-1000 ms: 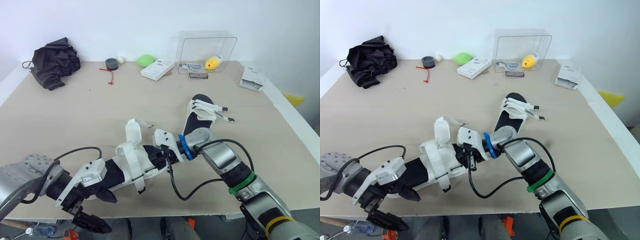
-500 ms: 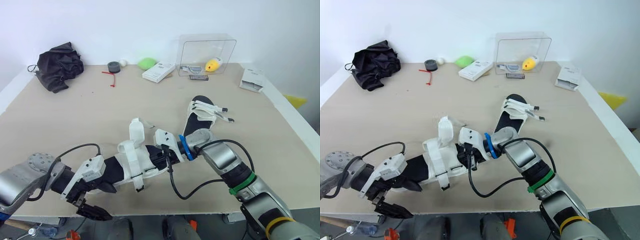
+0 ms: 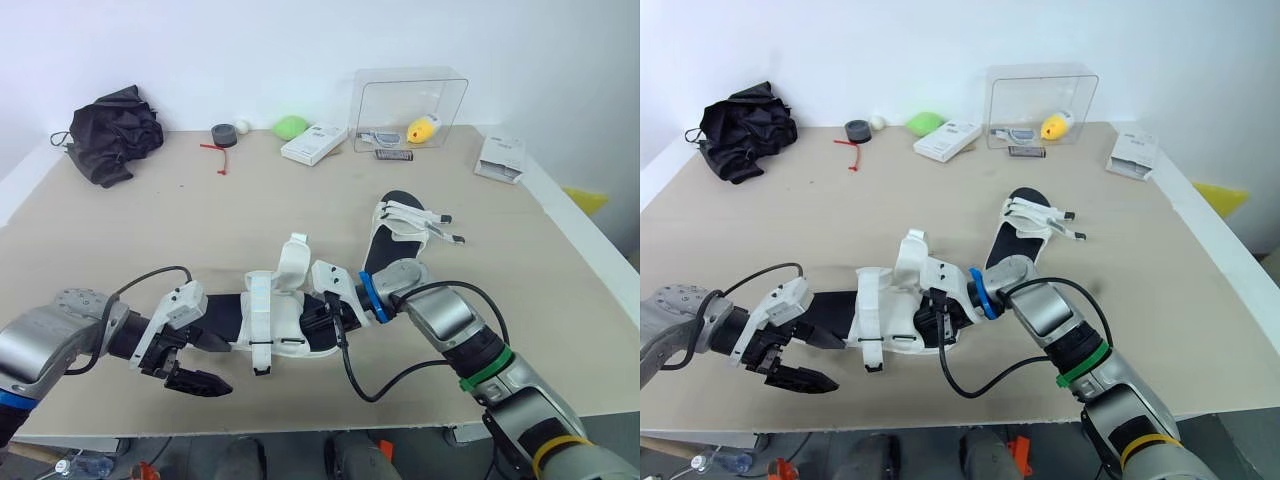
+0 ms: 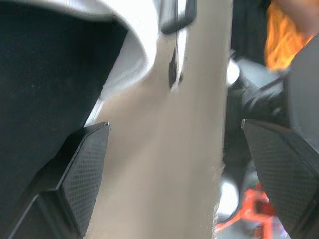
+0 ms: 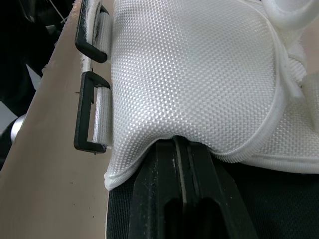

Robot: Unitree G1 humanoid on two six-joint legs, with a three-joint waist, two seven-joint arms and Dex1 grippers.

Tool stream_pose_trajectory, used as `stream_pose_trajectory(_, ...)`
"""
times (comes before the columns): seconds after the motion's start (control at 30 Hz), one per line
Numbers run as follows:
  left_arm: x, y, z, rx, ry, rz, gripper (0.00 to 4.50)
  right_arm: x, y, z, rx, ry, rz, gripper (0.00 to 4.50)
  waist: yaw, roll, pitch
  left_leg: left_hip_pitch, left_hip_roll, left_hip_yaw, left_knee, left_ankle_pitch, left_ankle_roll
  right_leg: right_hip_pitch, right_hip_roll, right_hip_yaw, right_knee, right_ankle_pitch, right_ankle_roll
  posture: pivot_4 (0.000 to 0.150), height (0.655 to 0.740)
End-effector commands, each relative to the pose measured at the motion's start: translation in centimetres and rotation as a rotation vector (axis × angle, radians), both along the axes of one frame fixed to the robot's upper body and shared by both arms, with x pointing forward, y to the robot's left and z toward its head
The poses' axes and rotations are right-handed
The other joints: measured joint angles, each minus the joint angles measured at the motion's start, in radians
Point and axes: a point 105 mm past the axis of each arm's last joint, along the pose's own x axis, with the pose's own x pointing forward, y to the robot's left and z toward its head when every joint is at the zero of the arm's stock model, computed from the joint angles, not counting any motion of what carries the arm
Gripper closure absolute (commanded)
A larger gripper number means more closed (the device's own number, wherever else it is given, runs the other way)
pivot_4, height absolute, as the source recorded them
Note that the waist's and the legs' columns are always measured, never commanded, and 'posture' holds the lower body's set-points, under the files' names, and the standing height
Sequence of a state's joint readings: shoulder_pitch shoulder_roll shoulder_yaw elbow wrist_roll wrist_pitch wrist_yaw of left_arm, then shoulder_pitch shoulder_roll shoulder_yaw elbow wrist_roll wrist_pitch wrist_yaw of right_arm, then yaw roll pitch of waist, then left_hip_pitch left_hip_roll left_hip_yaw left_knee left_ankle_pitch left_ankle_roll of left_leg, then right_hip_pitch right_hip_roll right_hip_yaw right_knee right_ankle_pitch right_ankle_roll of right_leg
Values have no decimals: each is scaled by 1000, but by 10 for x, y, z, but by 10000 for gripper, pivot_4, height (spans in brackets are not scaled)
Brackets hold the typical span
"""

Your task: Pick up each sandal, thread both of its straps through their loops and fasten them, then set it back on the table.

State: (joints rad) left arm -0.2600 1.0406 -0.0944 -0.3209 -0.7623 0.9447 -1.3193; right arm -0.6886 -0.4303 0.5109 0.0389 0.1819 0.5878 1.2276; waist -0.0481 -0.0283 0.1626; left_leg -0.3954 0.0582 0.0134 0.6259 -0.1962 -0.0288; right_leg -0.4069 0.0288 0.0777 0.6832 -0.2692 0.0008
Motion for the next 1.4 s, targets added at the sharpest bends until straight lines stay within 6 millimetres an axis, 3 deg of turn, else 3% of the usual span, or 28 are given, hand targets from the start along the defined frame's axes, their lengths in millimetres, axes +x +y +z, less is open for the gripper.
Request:
stream_pose_trajectory(0.03,-22,-16,29,-112,72,-86,835,0,-11,-27,-105,54,-46,45000,-4,-3,0,0,0,1,-1,-1,-1,-1,0,0,0,1,2,1500,7400)
stream_pose_trajectory(0.27,-22,-23,-6,-49,84,20,835,0,-9,-25,-98,53,-40,45000,-3,-5,0,2,0,1,-5,-2,-2,-1,1,2,0,2,3,1500,7400)
stream_pose_trajectory(0.5,-22,-8,-16,11,95,49,835,0,-10,-25,-100,53,-39,45000,-3,-6,0,2,0,2,-5,-2,-3,-1,1,3,0,-1,-2,1500,7400)
stream_pose_trajectory(0.7,-37,11,-13,-1,236,57,835,-1,-9,-26,-100,52,-36,45000,-4,-7,1,2,0,2,-5,-2,-3,-2,0,3,0,-1,-2,1500,7400)
stream_pose_trajectory(0.8,-29,18,-24,30,193,113,835,0,-9,-26,-100,52,-36,45000,-3,-6,1,3,0,3,-7,-2,-3,-2,-1,3,0,-2,-3,1500,7400)
stream_pose_trajectory(1.07,-6,-8,-26,-42,31,156,835,1,-8,-25,-100,46,-32,45000,-3,-8,1,3,1,4,-7,-2,-3,-2,-1,4,-1,-2,-3,1500,7400)
stream_pose_trajectory(1.4,-6,-26,-27,-83,-25,136,835,1,-9,-25,-100,47,-35,45000,-2,-8,1,3,0,4,-6,-1,-3,-2,-1,4,-1,-2,-2,1500,7400)
